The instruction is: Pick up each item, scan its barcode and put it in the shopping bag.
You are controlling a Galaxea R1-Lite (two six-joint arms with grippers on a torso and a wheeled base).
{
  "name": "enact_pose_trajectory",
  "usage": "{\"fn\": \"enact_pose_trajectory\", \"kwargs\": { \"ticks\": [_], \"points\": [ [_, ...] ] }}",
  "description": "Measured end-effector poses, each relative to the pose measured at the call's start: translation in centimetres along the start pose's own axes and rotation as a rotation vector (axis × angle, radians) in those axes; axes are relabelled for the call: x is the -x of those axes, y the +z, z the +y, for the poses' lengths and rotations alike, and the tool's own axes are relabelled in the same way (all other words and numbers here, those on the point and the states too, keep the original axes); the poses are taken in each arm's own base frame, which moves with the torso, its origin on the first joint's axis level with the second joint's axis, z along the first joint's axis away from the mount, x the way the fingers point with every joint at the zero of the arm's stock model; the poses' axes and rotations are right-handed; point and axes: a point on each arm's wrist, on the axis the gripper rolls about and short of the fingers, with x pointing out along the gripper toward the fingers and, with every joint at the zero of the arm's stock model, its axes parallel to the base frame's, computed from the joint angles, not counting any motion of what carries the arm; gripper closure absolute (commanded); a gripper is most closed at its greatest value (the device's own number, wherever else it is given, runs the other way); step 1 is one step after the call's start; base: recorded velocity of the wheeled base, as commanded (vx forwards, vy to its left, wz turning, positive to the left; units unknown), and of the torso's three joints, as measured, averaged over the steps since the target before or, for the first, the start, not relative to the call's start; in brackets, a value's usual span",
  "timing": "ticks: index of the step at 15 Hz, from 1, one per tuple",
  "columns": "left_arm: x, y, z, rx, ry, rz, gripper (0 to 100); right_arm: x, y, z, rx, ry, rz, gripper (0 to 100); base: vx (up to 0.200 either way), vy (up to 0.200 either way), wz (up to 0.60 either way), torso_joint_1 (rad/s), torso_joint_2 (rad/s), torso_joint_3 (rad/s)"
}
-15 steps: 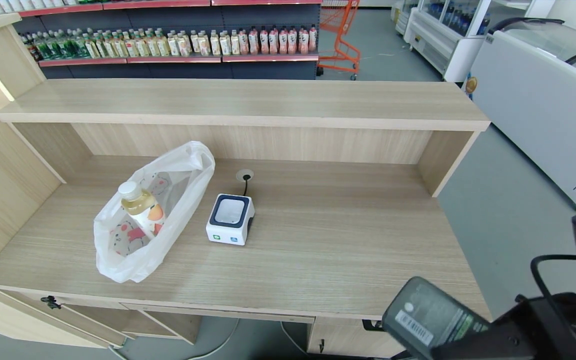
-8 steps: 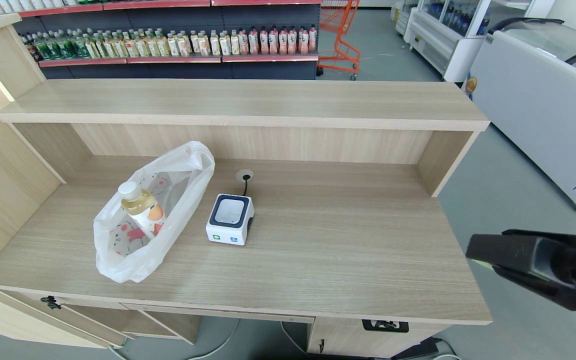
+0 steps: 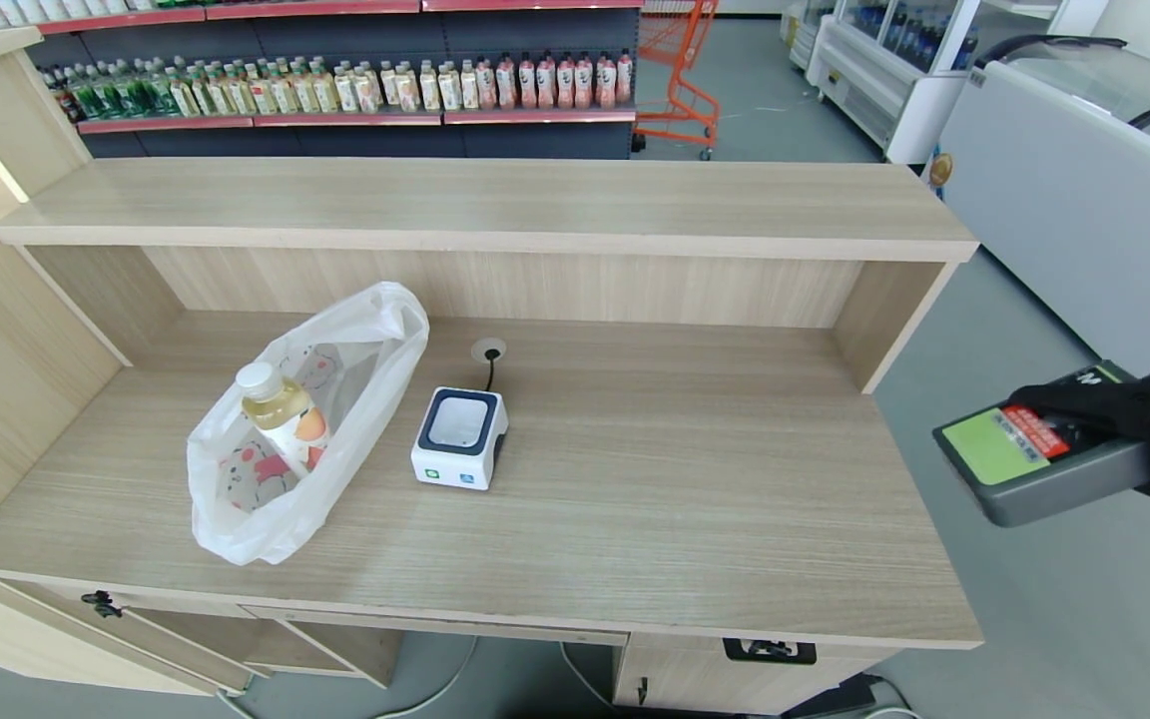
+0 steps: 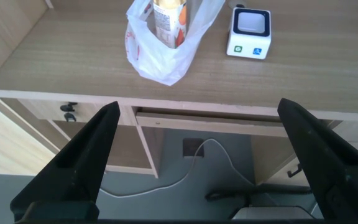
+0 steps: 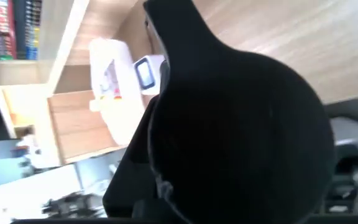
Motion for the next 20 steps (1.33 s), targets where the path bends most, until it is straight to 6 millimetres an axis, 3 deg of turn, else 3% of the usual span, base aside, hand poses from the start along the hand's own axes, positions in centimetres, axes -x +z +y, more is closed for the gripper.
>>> {"fn": "enact_pose_trajectory", "kwargs": {
  "ticks": [2, 8, 18, 20],
  "points": [
    [0.0, 0.0, 0.0, 0.000, 0.000, 0.000, 0, 0.2, 0.5, 1.0, -0.113, 0.030, 0.057, 100, 0.000, 0.000, 0.00, 0.000, 0.00, 0.000],
    [0.0, 0.0, 0.0, -0.001, 0.000, 0.000, 0, 0.7, 0.5, 1.3, -0.131, 0.050, 0.059, 100, 0.000, 0.000, 0.00, 0.000, 0.00, 0.000],
    [0.0, 0.0, 0.0, 0.000, -0.001, 0.000, 0, 1.8, -0.5, 0.6, -0.114, 0.050, 0.065, 100, 0.000, 0.200, 0.00, 0.004, 0.00, 0.001],
    [0.0, 0.0, 0.0, 0.000, 0.000, 0.000, 0, 1.6, -0.9, 0.0, -0.023, 0.031, 0.071, 100, 0.000, 0.200, 0.00, 0.002, 0.00, 0.002]
  ]
}}
